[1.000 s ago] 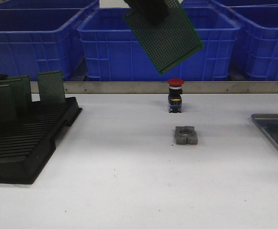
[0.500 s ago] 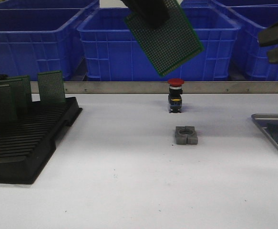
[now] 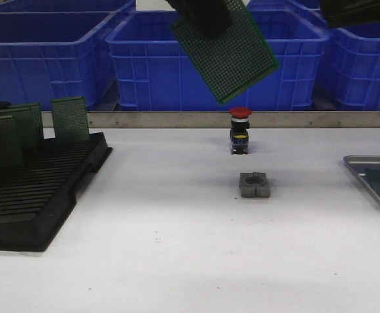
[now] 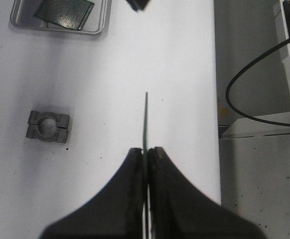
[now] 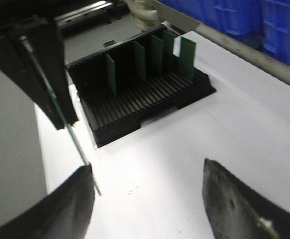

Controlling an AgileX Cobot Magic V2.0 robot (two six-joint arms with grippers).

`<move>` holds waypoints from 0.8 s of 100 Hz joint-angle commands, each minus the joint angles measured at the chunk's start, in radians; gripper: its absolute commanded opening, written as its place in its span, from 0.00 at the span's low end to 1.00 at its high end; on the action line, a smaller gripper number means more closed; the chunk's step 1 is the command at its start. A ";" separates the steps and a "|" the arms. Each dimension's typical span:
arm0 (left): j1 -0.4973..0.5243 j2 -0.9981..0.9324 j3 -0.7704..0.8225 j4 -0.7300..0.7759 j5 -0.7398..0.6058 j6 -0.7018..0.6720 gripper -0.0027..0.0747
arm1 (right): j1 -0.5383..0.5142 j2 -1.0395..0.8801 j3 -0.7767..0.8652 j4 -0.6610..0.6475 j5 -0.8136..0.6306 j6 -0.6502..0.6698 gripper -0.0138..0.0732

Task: Place circuit board on tray
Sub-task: 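Bring the right gripper to the second board and grasp its edge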

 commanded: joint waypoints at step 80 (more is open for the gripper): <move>-0.008 -0.047 -0.023 -0.082 0.033 -0.011 0.01 | 0.199 0.045 -0.026 0.012 -0.022 -0.025 0.72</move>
